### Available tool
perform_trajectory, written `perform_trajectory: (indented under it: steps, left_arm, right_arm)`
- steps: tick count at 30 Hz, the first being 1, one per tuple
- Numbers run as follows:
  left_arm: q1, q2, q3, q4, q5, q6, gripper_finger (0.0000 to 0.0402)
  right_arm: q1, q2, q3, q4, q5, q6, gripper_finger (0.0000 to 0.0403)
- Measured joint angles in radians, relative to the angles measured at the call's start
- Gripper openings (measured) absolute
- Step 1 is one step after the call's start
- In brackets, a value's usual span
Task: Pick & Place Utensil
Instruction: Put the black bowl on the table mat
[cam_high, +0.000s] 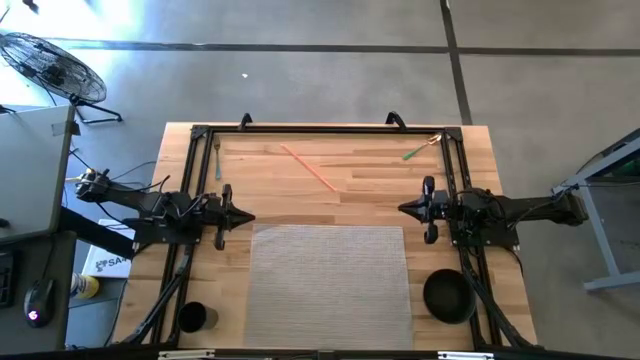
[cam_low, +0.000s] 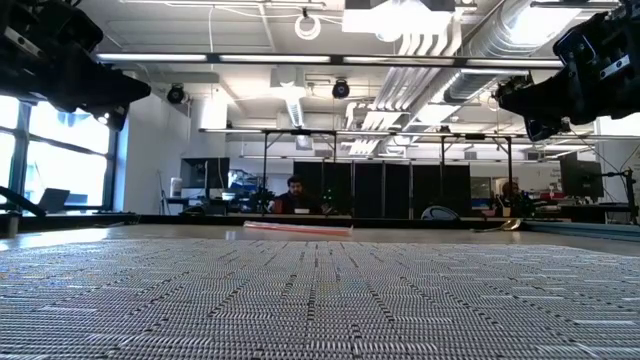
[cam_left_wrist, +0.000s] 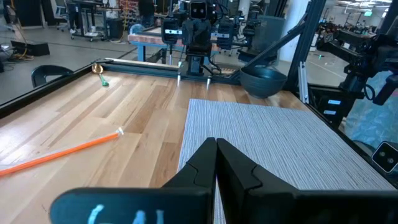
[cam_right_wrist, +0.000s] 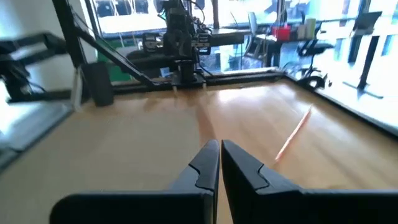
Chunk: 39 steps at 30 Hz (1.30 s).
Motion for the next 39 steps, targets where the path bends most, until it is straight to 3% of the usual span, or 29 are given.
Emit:
perform_trajectory:
  steps: [7,15,22,26,32,39]
  left_arm:
    - [0.0,0.0,0.0,0.0,0.0,0.0,0.0007]
    - [0.0,0.0,0.0,0.0,0.0,0.0,0.0007]
    - [0.0,0.0,0.0,0.0,0.0,0.0,0.0007]
    - [0.0,0.0,0.0,0.0,0.0,0.0,0.0007]
    - [0.0,0.0,0.0,0.0,0.0,0.0,0.0007]
    - [0.0,0.0,0.0,0.0,0.0,0.0,0.0007]
  right_arm:
    - [0.0,0.0,0.0,0.035,0.009,-0.012,0.0012]
    - [0.0,0.0,0.0,0.281,0.005,0.266,0.0012]
    - [0.002,0.004,0.003,0.392,0.006,0.353,0.0012]
    - [0.046,0.077,0.037,0.366,0.017,0.399,0.0012]
    - [0.162,0.305,0.179,0.285,0.122,0.466,0.0012]
    - [0.298,0.605,0.473,-0.138,0.24,0.722,0.0012]
